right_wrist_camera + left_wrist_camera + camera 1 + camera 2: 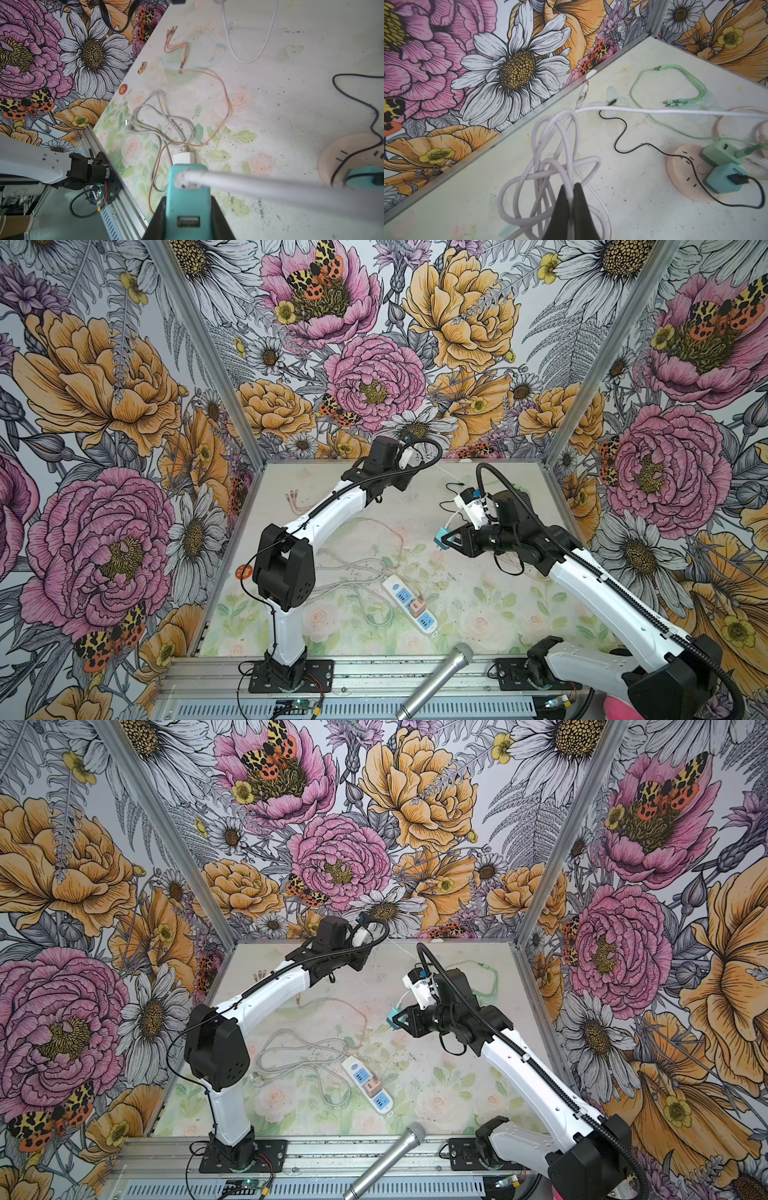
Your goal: Insert the plug
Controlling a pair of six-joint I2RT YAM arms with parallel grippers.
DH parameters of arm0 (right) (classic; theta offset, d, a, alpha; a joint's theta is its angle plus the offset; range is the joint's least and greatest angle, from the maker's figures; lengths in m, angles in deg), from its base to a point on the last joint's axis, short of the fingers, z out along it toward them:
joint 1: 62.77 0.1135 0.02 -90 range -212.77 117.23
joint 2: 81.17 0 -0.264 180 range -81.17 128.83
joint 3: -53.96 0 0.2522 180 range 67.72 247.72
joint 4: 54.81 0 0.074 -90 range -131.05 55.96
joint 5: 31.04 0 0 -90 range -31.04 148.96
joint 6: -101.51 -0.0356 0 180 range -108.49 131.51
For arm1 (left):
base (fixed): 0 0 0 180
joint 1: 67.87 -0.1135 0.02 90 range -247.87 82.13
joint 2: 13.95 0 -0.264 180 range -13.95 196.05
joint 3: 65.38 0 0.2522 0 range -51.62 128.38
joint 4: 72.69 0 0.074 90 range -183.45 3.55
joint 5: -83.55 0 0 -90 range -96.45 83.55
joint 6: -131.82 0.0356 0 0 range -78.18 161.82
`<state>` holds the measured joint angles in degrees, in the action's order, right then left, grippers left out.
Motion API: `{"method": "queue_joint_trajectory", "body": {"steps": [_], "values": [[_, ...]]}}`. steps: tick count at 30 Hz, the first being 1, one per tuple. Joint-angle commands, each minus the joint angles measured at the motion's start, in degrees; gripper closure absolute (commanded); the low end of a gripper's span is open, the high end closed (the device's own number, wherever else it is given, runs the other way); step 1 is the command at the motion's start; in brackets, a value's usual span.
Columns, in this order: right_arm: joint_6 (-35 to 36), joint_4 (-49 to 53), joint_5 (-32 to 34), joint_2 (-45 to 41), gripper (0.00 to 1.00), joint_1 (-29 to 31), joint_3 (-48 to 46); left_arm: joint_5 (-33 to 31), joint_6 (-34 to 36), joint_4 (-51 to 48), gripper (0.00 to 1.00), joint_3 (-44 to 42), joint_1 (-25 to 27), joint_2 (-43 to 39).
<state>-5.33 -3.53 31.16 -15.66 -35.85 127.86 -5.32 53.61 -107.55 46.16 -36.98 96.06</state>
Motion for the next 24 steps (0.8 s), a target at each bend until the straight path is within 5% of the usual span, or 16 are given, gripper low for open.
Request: {"method": "queue_joint_trajectory", "body": {"steps": [1, 16, 24], "values": [[0.01, -0.73, 0.65, -1.04, 1.00, 0.85, -0.63, 0.88, -3.74, 3.64, 1.00, -1.28, 0.22, 3.09], [-0.66, -3.46, 3.61, 7.43, 1.00, 7.51, 0.90, -5.39, -11.01, 2.87, 1.00, 3.12, -3.01, 16.13], [-0.31, -4.47, 6.05, 9.85, 1.00, 8.21, 2.71, -3.39, -10.65, 3.06, 0.62, -4.17, -3.78, 7.92]]}}
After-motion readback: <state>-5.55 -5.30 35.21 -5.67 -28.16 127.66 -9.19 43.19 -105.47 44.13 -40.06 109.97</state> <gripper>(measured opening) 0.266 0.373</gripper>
